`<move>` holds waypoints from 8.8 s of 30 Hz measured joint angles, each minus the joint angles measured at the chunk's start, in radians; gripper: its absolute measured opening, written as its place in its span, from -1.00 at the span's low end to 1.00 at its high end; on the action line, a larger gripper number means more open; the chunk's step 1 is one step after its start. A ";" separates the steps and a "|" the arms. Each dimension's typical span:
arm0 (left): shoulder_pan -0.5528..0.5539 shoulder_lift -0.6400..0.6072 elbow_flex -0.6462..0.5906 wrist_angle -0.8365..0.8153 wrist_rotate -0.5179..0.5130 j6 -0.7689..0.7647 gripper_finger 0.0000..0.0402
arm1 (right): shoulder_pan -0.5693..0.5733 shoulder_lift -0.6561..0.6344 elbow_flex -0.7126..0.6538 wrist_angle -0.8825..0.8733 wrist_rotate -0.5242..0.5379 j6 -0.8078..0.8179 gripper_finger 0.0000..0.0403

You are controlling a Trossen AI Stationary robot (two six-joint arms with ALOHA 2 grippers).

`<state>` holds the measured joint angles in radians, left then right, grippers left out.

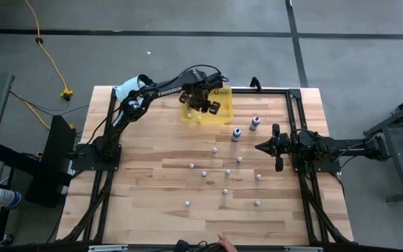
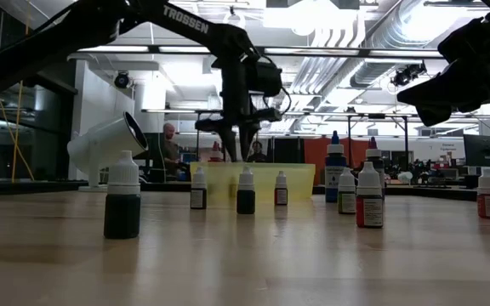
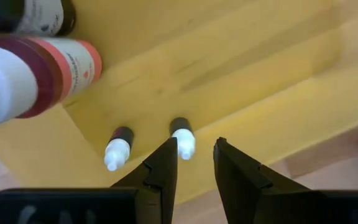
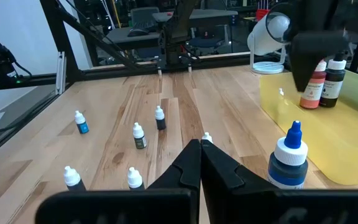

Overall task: Pick & Place food coloring
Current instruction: Put the small blue food coloring bottle into the yellow container

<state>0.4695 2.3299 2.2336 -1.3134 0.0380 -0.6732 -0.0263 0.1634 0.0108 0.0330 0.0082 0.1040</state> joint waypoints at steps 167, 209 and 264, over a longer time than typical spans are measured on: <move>-0.501 -0.136 -0.092 -0.060 0.065 -0.055 -0.78 | 0.000 0.008 0.000 0.000 0.000 0.000 -1.00; 0.008 -0.137 -0.103 -0.067 -0.044 0.566 -0.75 | 0.000 0.008 0.000 0.000 0.000 0.000 -1.00; 0.027 -0.065 -0.286 0.149 -0.052 0.680 -0.75 | 0.000 0.007 0.000 0.000 0.000 0.000 -1.00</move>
<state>0.4965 2.2650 1.9472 -1.1642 -0.0137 0.0071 -0.0263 0.1707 0.0107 0.0330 0.0078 0.1040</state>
